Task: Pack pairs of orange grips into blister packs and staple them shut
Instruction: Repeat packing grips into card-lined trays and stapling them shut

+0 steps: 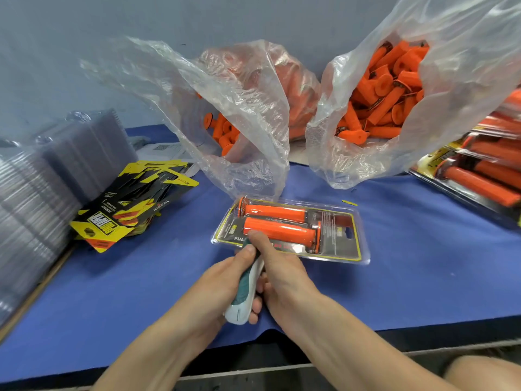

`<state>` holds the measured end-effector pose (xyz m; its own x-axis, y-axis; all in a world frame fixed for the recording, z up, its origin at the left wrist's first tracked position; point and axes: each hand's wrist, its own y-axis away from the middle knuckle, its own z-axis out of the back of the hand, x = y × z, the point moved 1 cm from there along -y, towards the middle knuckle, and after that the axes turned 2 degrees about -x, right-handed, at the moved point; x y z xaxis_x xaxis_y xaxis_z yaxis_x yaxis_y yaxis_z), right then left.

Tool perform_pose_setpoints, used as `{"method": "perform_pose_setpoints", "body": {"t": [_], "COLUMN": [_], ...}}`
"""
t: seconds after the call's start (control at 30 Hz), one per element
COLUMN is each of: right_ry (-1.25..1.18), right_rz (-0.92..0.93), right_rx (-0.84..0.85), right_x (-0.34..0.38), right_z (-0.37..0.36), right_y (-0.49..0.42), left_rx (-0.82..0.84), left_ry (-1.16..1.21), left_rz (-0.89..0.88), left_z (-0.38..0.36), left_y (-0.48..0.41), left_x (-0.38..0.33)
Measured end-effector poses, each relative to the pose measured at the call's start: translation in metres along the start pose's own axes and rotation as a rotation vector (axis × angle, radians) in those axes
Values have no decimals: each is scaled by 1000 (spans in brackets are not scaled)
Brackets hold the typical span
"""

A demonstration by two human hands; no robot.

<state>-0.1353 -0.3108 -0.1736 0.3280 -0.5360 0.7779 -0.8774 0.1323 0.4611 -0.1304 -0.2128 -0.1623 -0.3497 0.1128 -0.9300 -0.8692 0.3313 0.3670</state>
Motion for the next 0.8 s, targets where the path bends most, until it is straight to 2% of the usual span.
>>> {"method": "perform_pose_setpoints", "body": {"t": [0.17,0.3,0.37,0.47,0.53,0.67,0.8], "right_ry": [30,11,-76,-253,-272,-216,-195], "right_rz": [-32,-49,-67,-103,-96,-74,-62], "right_rx": [-67,31,80,138,132,93,36], "right_x": [-3,-1,0,3,5,4,4], "right_z": [1,4,6,11,16,17,15], "right_y": [-3,-4,-3,-1,-1,0,1], "left_rx": [3,-48,-14,85,85,-131,-556], "left_ry": [-32,-26,-49,-265,-439,-590,-604], "left_rz": [-14,40,67,104,126,122,-7], "left_z": [-2,-2,4,31,56,107,139], "left_y": [2,0,2,16,27,36,15], "left_x": [0,-1,-7,-14,-18,-27,-22]}}
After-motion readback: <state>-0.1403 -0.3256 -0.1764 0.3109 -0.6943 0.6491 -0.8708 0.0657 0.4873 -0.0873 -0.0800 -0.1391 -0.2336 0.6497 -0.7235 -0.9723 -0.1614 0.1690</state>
